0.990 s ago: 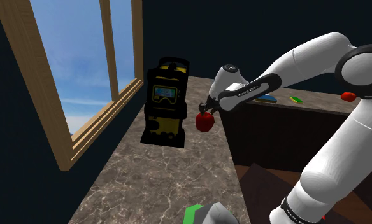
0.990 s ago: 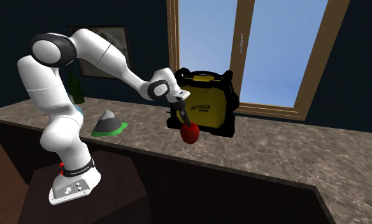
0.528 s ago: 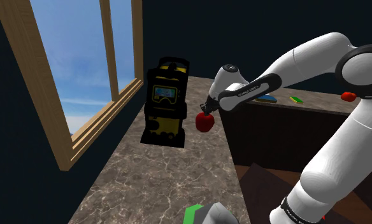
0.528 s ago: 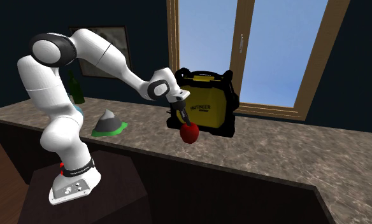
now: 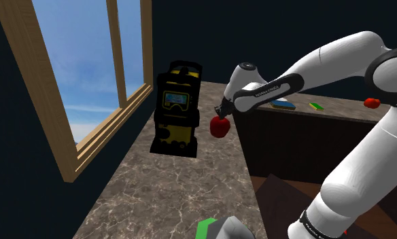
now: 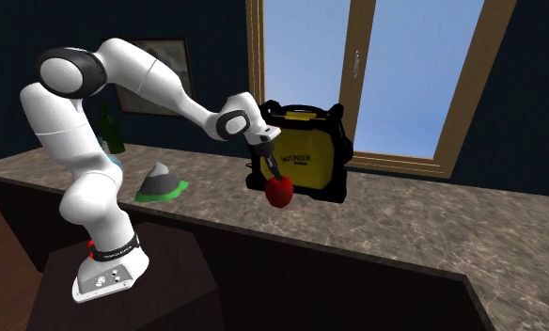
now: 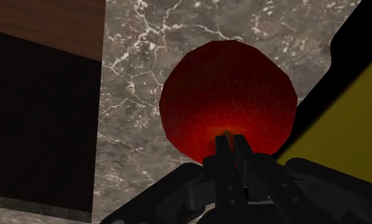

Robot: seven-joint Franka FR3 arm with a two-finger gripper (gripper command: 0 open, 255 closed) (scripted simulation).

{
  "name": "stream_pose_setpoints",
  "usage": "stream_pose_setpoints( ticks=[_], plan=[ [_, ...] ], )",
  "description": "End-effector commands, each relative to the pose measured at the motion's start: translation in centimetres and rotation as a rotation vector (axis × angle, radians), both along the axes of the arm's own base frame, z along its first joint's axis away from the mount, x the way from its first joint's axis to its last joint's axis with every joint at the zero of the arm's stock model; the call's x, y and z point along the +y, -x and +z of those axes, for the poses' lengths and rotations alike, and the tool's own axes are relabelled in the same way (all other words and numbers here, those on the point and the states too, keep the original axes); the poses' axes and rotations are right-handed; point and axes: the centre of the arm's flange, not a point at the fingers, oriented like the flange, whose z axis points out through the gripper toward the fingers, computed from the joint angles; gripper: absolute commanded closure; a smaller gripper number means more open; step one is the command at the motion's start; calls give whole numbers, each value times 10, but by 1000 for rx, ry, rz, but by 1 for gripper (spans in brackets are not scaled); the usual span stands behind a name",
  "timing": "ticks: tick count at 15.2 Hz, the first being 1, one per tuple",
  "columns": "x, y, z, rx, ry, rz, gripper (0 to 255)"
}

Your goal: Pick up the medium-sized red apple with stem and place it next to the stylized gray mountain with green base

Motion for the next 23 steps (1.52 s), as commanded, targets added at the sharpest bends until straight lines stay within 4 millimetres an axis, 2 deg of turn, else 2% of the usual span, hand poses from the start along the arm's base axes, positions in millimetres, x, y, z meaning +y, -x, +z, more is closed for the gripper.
stream_pose_setpoints(
  ticks=[1,23],
  plan=[
    [0,1,10,0,0,0,255],
    [0,1,126,0,0,0,255]
  ],
)
